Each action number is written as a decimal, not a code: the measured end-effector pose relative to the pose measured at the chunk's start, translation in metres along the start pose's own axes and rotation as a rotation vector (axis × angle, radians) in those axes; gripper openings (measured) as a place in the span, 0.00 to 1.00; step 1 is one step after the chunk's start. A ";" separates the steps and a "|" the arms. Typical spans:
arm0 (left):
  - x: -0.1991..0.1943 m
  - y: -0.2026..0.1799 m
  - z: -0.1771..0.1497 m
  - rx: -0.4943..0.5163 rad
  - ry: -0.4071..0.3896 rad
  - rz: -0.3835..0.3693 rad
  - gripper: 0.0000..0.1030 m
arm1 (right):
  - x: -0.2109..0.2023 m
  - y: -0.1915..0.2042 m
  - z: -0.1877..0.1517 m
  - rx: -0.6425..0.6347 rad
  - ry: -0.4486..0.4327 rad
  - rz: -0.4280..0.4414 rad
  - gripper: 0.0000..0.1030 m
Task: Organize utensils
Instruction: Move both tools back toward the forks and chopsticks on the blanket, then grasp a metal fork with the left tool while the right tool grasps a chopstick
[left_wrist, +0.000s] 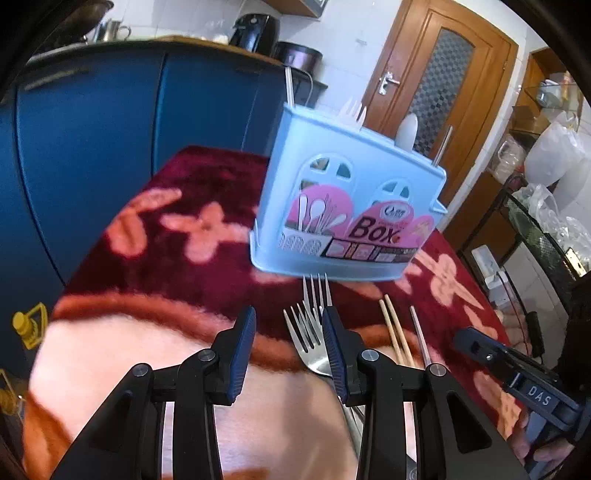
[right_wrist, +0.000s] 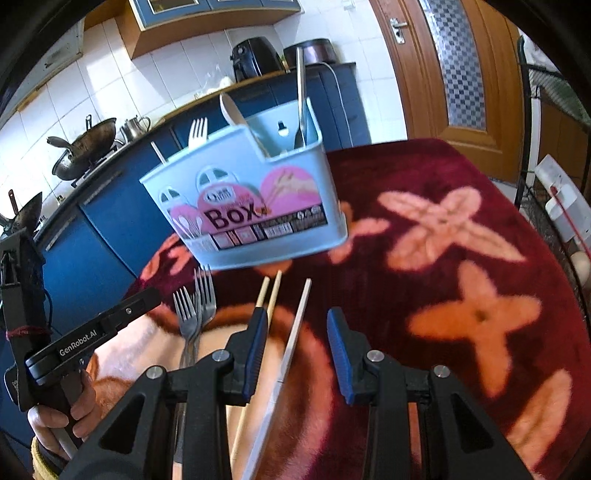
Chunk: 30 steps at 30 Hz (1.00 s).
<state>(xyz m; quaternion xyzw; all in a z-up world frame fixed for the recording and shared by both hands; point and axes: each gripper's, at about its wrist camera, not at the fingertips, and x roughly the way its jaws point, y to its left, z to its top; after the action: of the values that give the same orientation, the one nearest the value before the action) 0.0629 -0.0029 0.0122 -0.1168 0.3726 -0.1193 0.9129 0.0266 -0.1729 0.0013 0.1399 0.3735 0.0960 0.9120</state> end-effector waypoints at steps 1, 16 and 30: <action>0.002 0.000 -0.001 -0.001 0.005 -0.006 0.37 | 0.003 -0.001 -0.001 0.003 0.009 0.002 0.36; 0.030 0.007 -0.007 -0.064 0.070 -0.132 0.30 | 0.023 -0.002 -0.011 0.004 0.062 -0.001 0.36; 0.006 0.018 -0.008 -0.090 0.047 -0.140 0.04 | 0.023 0.005 -0.013 -0.070 0.084 -0.032 0.09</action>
<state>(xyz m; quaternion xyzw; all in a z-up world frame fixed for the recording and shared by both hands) 0.0637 0.0106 -0.0030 -0.1808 0.3897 -0.1685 0.8872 0.0329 -0.1592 -0.0205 0.0975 0.4101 0.1001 0.9013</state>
